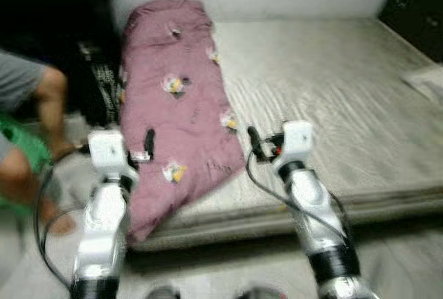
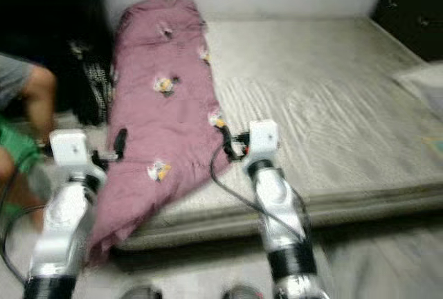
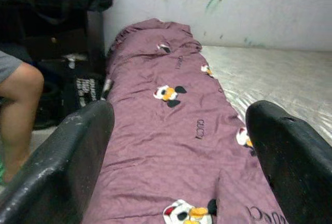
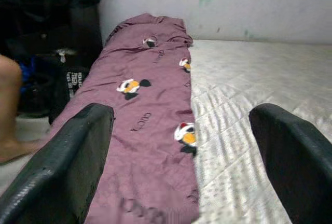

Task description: Clean up the room

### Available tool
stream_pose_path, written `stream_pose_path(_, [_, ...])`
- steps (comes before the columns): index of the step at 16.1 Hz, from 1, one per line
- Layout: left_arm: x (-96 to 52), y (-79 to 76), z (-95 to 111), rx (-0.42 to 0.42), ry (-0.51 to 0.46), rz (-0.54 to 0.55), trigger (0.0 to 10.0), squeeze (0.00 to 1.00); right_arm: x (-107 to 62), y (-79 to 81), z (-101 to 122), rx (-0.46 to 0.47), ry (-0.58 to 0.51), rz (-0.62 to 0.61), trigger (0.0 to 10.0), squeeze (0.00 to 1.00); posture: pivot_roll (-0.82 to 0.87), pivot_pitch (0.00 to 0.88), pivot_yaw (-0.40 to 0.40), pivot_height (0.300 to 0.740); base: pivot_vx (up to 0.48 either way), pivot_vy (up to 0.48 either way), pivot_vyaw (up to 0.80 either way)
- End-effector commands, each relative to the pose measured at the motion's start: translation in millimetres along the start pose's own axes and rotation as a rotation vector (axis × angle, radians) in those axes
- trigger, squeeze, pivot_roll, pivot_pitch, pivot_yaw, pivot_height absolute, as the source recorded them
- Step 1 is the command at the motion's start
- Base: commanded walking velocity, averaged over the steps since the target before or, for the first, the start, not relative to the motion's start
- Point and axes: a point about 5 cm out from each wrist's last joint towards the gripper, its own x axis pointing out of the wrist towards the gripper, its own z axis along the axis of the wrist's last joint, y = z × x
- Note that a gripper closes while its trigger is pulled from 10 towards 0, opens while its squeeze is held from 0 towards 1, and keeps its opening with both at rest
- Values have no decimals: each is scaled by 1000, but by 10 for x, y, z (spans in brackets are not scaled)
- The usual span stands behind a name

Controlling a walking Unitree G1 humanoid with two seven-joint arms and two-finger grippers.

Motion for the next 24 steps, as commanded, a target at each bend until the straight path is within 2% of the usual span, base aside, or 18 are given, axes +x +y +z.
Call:
stream_pose_path(1, [25,-23,94,-5,-33,-20,10000,0,27,-8,98,-4,-28,3,10000,0,-34,51,-9,740,0,0,-800])
stream_pose_path(4, [29,-62,134,-35,-41,-53,10000,0,47,7,148,-5,-40,2,10000,0,-41,73,-1,740,0,0,-267])
stream_pose_path(10, [-74,-84,121,-22,-27,-52,10000,0,37,-16,159,-2,-35,-6,10000,0,-40,86,0,740,0,0,-494])
stream_pose_path(13, [-95,-72,116,-23,-15,-51,10000,0,44,-30,158,0,-30,-14,10000,0,-38,89,1,740,0,0,0])
stream_pose_path(20, [-110,-65,102,-21,3,-52,10000,0,38,-82,172,3,-34,-47,10000,0,-41,95,9,740,0,0,-800])
stream_pose_path(24, [-115,-82,113,-28,-6,-65,10000,0,49,-79,186,-5,-40,-43,10000,0,-41,102,6,740,67,0,0])
